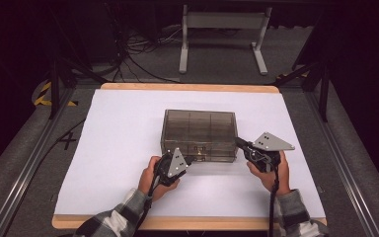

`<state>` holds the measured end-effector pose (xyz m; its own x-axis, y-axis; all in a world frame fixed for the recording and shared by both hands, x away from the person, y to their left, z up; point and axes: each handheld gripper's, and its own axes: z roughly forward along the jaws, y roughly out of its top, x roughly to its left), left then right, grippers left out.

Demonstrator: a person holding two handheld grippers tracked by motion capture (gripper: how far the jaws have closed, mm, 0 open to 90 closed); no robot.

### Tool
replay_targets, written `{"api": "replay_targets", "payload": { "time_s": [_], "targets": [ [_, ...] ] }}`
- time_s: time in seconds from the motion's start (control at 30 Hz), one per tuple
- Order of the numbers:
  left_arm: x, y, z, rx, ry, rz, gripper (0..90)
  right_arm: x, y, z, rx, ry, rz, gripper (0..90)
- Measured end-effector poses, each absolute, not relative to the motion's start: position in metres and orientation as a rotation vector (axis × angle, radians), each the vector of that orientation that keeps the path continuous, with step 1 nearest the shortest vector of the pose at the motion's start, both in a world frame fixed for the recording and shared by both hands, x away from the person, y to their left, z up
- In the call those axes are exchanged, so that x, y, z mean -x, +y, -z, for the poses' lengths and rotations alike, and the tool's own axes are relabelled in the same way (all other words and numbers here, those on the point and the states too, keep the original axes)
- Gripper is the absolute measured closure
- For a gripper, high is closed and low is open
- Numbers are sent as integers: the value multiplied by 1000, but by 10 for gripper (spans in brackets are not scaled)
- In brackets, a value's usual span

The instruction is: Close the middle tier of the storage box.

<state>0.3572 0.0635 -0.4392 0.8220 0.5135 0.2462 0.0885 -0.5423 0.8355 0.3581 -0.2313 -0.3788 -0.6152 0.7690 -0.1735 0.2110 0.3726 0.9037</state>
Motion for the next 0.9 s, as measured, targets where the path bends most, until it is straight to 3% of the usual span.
{"api": "replay_targets", "payload": {
  "time_s": [0.9],
  "targets": [
    [-368,61,441,-2124,469,-615,894,-358,-231,379,-842,2043,-1221,900]
  ]
}}
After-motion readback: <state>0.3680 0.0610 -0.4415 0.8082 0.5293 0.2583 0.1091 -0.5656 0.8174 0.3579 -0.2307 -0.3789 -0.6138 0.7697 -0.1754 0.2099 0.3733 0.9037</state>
